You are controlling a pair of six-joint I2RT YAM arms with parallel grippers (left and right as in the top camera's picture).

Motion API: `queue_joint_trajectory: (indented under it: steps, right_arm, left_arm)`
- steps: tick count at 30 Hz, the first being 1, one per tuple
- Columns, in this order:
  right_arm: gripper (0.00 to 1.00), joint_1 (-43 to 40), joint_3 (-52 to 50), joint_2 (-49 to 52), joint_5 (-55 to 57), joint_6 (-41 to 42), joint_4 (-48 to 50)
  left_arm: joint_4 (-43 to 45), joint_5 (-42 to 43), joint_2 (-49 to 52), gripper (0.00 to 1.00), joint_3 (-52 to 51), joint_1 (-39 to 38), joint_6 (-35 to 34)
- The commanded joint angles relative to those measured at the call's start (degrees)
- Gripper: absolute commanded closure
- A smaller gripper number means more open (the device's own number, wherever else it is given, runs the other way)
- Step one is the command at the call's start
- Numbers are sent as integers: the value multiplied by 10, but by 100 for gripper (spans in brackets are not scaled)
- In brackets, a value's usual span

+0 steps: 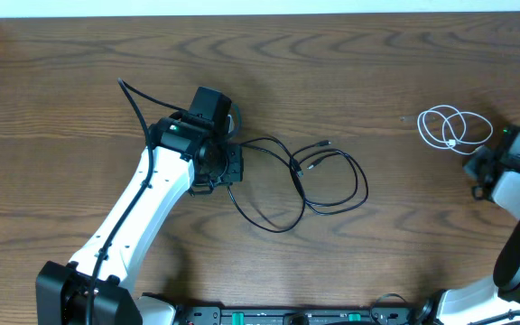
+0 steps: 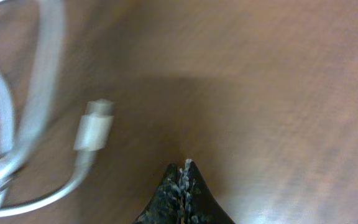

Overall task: Untangle cables
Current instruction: 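Move the white cable further right with the right gripper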

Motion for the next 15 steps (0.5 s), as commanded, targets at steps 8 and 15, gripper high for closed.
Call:
queue_joint_trajectory:
  steps: [8, 15]
  right_arm:
    - [64, -22, -12, 13, -345, 40, -3]
    - [49, -22, -10, -21, -436, 41, 3]
  left_arm:
    - [-3, -5, -3, 93, -2, 0, -7]
    - [-8, -6, -3, 93, -2, 0, -7]
